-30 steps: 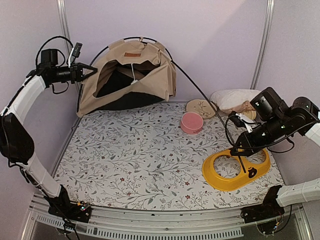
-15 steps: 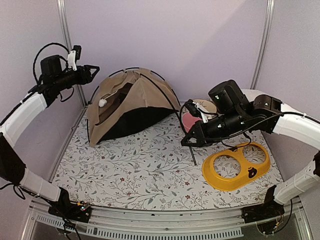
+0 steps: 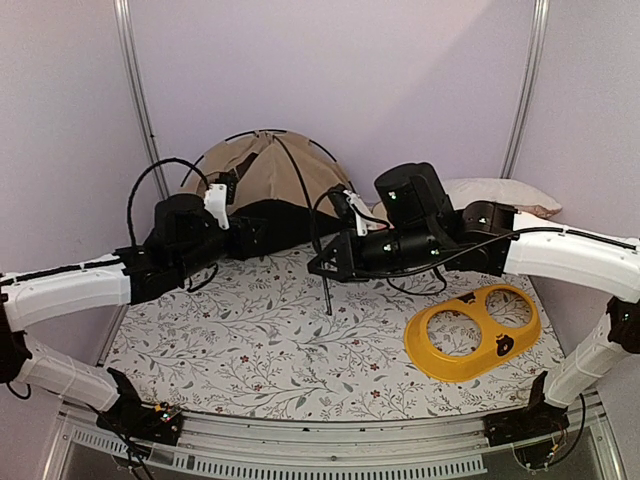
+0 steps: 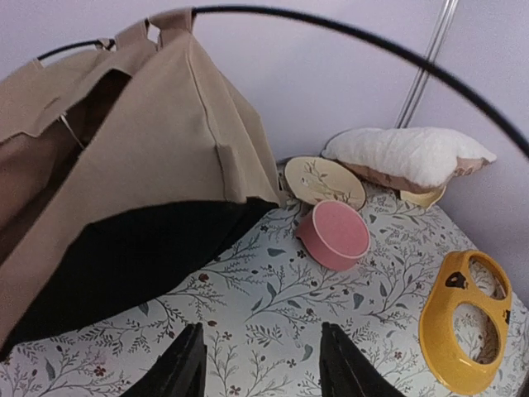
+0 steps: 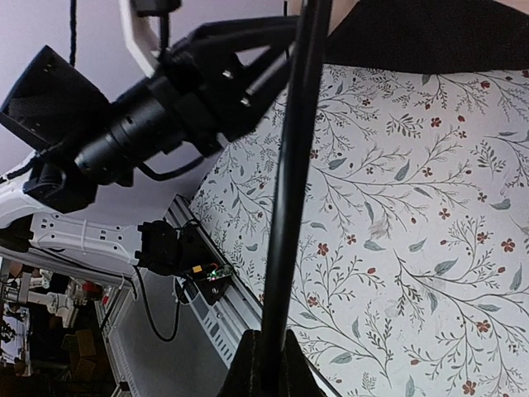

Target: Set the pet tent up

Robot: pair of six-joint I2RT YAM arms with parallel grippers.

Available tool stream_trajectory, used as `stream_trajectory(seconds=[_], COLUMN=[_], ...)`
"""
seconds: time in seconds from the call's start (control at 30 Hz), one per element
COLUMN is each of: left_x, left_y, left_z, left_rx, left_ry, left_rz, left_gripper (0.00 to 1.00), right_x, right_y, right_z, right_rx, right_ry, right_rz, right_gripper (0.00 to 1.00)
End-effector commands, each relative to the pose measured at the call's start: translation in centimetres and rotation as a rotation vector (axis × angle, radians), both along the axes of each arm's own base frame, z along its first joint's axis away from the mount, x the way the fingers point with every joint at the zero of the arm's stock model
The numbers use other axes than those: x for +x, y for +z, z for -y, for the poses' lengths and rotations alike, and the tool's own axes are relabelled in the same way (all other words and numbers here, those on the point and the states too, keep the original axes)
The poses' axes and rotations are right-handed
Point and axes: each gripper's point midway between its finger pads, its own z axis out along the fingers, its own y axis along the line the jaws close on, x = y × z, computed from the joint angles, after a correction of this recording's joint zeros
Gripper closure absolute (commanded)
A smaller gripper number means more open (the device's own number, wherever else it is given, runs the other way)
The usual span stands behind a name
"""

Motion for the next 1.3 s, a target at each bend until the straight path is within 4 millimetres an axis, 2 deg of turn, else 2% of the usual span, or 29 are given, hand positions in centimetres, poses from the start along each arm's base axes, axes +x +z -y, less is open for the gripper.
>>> stream_trajectory(seconds=[0.0, 0.07, 0.13, 0.43, 0.6, 0.83, 1.17, 1.27], left_x=[0.7, 1.0, 1.6, 2.5, 2.8, 4.4, 7.7, 8.7], left_y=[-0.8, -1.3, -1.7, -1.2, -0.6, -0.6, -0.9, -1.5], left_z=[2.2, 3.1, 3.0, 2.0, 2.0, 1.1, 1.6, 1.9], left_rx=[-0.068, -0.063, -0.053, -0.044, -0.012, 0.003, 0.047, 0.07], left_ry=[0.075, 0.082, 0.116, 0.164, 0.147, 0.172, 0.175, 0.185], left_rz=[0.078, 0.125, 0.163, 0.37, 0.448, 0.458, 0.429, 0.396], left_gripper=[0.53, 0.54, 0.55, 0.59, 0.59, 0.6, 0.67, 0.71], right_x=[0.7, 0.6, 0.5, 0.2, 0.0, -0.2, -0.5, -0.5], right_y=[5.6, 5.3, 5.1, 4.7, 4.8, 4.6, 4.7, 4.7], right_z=[-2.2, -2.5, -2.6, -3.0, -3.1, -3.3, -3.5, -3.5], right_rx=[0.15, 0.147, 0.144, 0.136, 0.133, 0.128, 0.125, 0.124], right_ry=[-0.008, -0.005, -0.003, 0.002, 0.003, 0.008, 0.007, 0.006], right_rz=[0.152, 0.151, 0.151, 0.153, 0.156, 0.155, 0.158, 0.158], right_gripper=[1.0, 1.0, 1.0, 1.0, 1.0, 1.0, 1.0, 1.0])
